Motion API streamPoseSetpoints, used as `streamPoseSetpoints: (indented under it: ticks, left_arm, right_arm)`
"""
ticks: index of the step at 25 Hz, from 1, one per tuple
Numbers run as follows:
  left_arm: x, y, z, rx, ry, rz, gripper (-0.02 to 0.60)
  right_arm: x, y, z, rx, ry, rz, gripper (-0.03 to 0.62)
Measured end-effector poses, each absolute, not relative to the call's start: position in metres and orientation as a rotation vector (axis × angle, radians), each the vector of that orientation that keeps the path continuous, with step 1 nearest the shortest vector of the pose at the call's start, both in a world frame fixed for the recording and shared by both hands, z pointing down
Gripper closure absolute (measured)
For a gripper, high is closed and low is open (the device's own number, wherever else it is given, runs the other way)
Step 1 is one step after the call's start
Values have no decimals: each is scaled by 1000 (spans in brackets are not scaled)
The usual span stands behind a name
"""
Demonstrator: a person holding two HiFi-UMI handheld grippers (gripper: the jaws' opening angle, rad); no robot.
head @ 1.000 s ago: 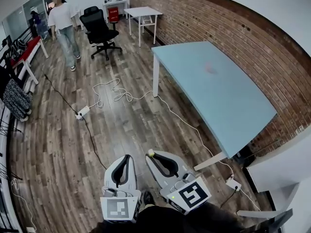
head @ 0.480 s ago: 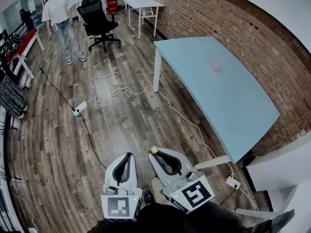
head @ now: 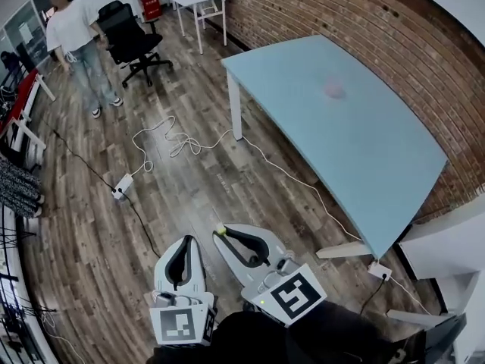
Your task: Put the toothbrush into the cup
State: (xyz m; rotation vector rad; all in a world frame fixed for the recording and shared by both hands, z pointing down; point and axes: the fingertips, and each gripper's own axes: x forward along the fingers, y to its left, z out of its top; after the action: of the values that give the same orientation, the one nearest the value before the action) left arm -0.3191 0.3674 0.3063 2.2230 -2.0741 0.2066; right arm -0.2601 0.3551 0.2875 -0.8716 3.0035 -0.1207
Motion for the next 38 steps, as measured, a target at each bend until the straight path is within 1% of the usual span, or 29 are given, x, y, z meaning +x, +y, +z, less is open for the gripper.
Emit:
streamPoseSetpoints:
  ticks: [10, 16, 25, 38]
  left_arm:
    - [-303, 247, 309, 2267, -2000, 249, 572]
    - [-304, 207, 316, 2235, -1995, 272, 572]
    - [-348, 156, 326, 2163, -2043, 244, 572]
    - [-430, 11, 311, 2287, -1947, 177, 572]
  right_arm:
    - [-248, 236, 283, -917, 2969, -183, 556]
    - [-248, 190, 290, -906, 2977, -212, 556]
    - [-289, 142, 302, -856, 3017, -217, 556]
    - [-371, 11, 294, -1011, 2998, -173, 556]
